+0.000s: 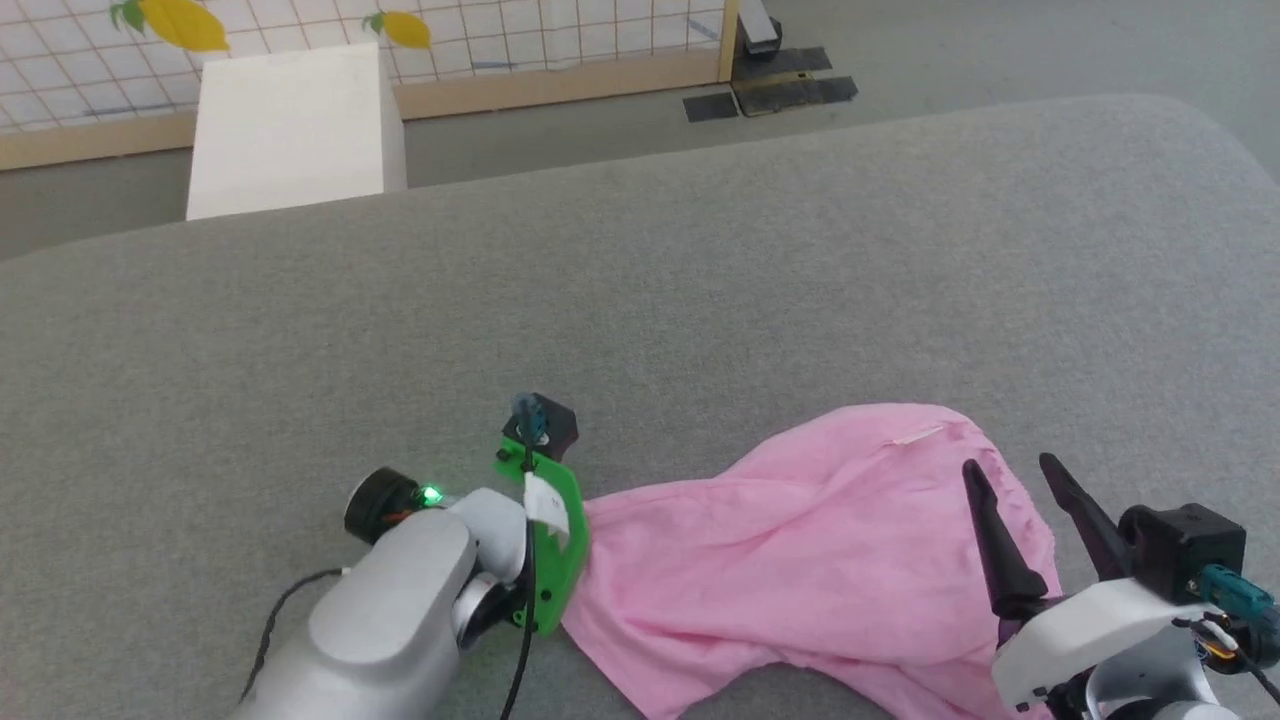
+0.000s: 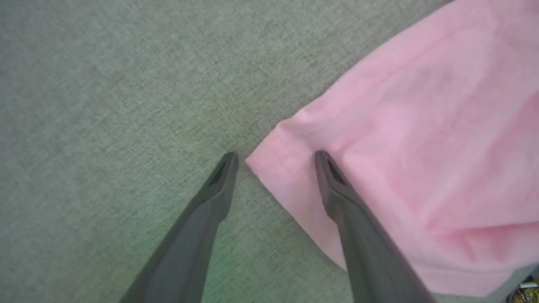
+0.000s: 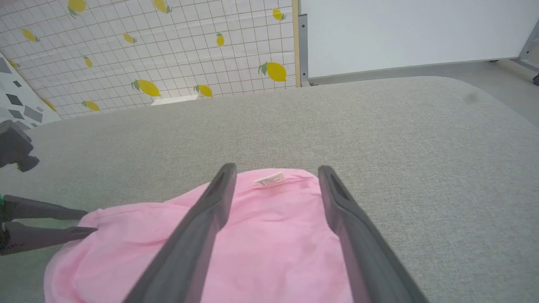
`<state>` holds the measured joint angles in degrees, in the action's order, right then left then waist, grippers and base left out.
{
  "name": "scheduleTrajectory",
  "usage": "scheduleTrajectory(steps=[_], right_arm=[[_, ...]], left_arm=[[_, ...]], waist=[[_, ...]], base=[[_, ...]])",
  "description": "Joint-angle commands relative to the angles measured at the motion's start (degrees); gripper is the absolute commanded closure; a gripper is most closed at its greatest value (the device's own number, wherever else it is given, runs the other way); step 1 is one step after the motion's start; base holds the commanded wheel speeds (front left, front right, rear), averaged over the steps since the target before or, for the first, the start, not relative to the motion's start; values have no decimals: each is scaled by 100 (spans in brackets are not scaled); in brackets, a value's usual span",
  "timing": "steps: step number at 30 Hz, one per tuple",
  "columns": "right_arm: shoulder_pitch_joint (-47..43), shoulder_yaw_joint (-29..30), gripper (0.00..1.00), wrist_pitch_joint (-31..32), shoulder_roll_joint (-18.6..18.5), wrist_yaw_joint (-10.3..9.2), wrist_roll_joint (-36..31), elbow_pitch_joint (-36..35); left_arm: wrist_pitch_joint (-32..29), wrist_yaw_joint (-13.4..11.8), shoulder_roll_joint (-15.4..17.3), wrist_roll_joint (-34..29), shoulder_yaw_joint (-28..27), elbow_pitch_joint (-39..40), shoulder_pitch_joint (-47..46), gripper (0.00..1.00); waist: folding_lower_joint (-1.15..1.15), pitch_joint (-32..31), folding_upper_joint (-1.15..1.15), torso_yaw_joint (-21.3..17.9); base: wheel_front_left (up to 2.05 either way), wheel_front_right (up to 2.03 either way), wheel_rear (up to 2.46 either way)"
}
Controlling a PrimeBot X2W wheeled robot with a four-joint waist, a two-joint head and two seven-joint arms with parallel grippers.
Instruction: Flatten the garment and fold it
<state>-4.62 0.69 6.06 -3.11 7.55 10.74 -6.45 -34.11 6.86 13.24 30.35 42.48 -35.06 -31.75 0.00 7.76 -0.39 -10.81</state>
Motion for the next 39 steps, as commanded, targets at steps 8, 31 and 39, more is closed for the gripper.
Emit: scheduleTrajectory(steps=[8,31,39], right_arm=[[-54,317,0,276,20,-6,125,201],[2158,-89,0,3386,-1635,-6,1689,2264],[2819,-839,0,4530,-1979,-6,1932,3216]], left_arm=[[307,-25,172,753,461,-90,504,100],[2750,-861,328,375,-99,1682,863,100],[2747,-880,361,333,-61,2010,783,100]], waist=[[0,31,39,98],[0,280,39,883],[0,580,39,1123]], base=[[0,0,0],[0,0,0],[0,0,0]])
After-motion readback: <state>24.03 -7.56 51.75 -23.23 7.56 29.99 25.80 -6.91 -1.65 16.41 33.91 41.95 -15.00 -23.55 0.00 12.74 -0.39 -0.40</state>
